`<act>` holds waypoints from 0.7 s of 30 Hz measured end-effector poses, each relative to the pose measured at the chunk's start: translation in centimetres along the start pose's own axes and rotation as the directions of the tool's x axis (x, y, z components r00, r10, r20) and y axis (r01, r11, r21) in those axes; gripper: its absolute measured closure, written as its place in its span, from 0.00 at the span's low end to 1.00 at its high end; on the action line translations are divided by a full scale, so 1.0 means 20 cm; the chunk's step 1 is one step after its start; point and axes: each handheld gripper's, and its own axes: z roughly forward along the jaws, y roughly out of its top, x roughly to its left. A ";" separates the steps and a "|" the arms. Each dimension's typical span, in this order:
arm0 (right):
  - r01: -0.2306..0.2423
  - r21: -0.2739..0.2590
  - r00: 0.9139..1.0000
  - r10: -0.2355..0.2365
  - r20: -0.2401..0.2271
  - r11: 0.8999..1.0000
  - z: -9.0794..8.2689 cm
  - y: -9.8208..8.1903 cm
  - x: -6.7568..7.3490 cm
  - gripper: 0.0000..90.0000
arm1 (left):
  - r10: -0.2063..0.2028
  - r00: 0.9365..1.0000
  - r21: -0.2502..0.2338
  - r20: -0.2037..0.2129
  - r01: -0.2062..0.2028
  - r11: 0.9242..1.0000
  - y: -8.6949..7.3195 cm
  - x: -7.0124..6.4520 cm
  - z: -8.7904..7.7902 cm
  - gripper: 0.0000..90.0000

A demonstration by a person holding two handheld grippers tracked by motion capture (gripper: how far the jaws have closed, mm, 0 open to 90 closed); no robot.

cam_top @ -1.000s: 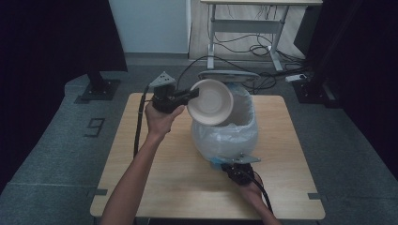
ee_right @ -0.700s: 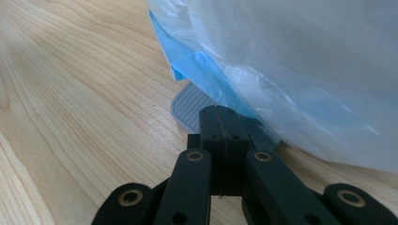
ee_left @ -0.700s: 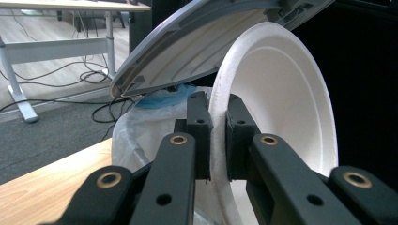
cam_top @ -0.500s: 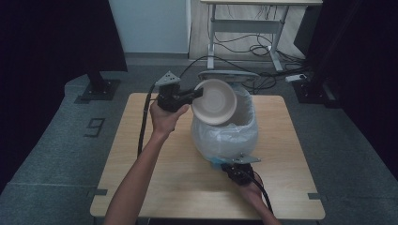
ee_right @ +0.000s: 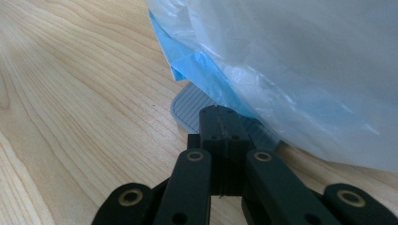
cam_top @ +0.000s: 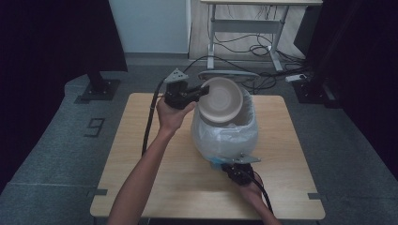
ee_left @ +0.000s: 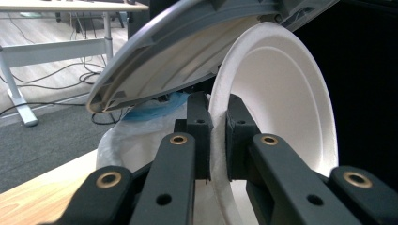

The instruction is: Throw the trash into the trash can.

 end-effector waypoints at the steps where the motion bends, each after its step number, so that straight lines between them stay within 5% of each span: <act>1: 0.000 -0.001 1.000 0.000 0.000 1.000 0.00 0.00 0.00 1.00 | 0.001 1.000 0.000 0.002 -0.001 1.000 0.00 0.00 0.01 0.93; 15: 0.001 -0.001 1.000 -0.001 0.000 1.000 0.00 0.00 0.00 1.00 | 0.022 0.999 -0.016 -0.027 -0.023 1.000 -0.01 -0.02 0.06 0.91; 21: 0.001 -0.001 1.000 -0.001 0.000 1.000 0.00 0.00 0.00 1.00 | 0.042 0.997 -0.022 -0.071 -0.043 0.999 -0.01 -0.03 0.05 0.64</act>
